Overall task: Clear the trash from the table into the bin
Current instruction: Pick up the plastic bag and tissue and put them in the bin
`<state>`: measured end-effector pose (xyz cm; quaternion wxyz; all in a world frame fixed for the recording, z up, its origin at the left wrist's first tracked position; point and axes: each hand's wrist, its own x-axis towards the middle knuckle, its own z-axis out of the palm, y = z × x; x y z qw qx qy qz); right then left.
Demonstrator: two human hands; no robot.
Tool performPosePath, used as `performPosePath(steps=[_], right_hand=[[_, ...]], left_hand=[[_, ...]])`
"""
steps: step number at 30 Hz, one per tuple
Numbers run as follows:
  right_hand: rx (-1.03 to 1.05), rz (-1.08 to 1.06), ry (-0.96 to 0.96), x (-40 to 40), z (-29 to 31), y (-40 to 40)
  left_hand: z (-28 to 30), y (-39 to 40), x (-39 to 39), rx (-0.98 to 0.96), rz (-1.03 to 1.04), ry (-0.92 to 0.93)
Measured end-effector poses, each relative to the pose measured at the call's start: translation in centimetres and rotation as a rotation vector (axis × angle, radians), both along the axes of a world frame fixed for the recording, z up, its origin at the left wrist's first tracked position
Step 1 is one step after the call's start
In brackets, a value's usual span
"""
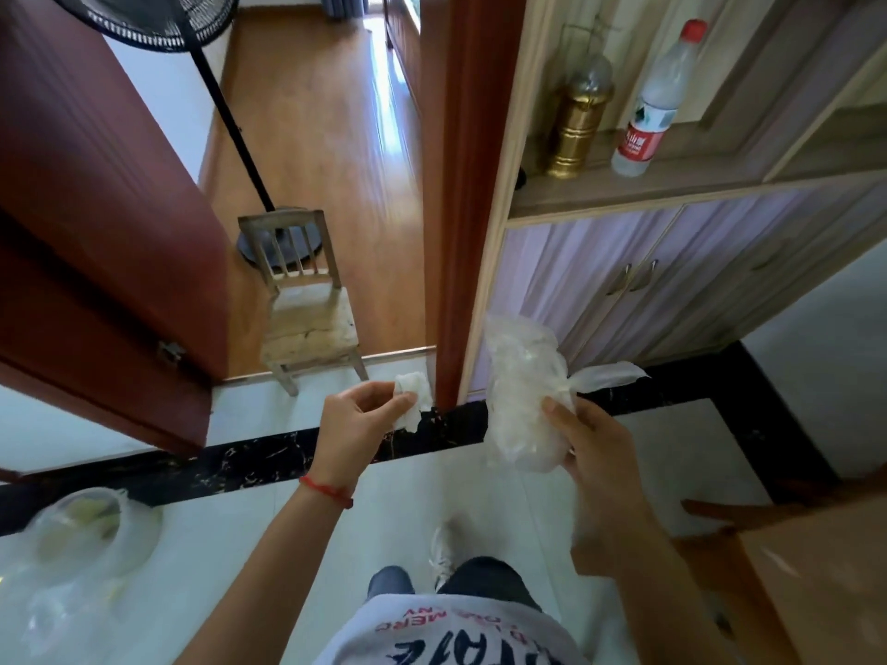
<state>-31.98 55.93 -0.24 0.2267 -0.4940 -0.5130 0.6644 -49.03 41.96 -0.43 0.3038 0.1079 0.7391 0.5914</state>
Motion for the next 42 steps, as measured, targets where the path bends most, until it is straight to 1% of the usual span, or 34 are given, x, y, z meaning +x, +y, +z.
performPosePath(steps=[4, 8, 12, 14, 17, 20, 22, 25, 28, 33, 36, 42], right_hand=[[-0.021, -0.039, -0.003, -2.1, -0.1, 3.4], [0.038, -0.061, -0.044, -2.9, -0.3, 5.8], [0.015, -0.169, -0.025, -3.6, -0.5, 7.3], [0.018, -0.245, -0.020, -3.8, -0.4, 7.9], [0.015, -0.414, -0.008, -3.9, 0.1, 8.4], [-0.015, -0.576, 0.001, -3.8, 0.1, 8.6], [-0.027, -0.676, 0.004, -3.6, -0.1, 8.6], [-0.044, -0.810, 0.010, -3.0, -0.2, 8.4], [-0.005, -0.908, -0.012, -2.1, 0.1, 7.8], [-0.021, -1.061, 0.037, -0.4, 0.1, 7.4], [-0.027, -1.132, 0.002, 0.6, 0.1, 7.8], [-0.015, -1.188, 0.029, 4.3, -0.1, 11.7]], left_hand=[[0.4, 3.9, -2.6, -0.001, -0.052, 0.028], [0.7, 7.8, -4.1, 0.008, -0.126, 0.036], [0.8, 12.0, -5.6, -0.022, -0.260, 0.030], [0.7, 14.3, -6.2, -0.031, -0.338, 0.027], [0.7, 17.8, -7.1, -0.069, -0.505, 0.064], [0.7, 20.9, -7.7, -0.069, -0.686, 0.154], [0.7, 22.6, -7.7, -0.055, -0.789, 0.181], [0.6, 24.8, -7.0, -0.028, -0.878, 0.143], [0.5, 26.8, -5.8, -0.012, -0.962, 0.109], [0.7, 29.7, -3.4, 0.016, -1.130, 0.102], [0.3, 31.5, -1.8, 0.011, -1.197, 0.076], [-0.4, 36.7, 2.7, 0.019, -1.252, 0.046]])
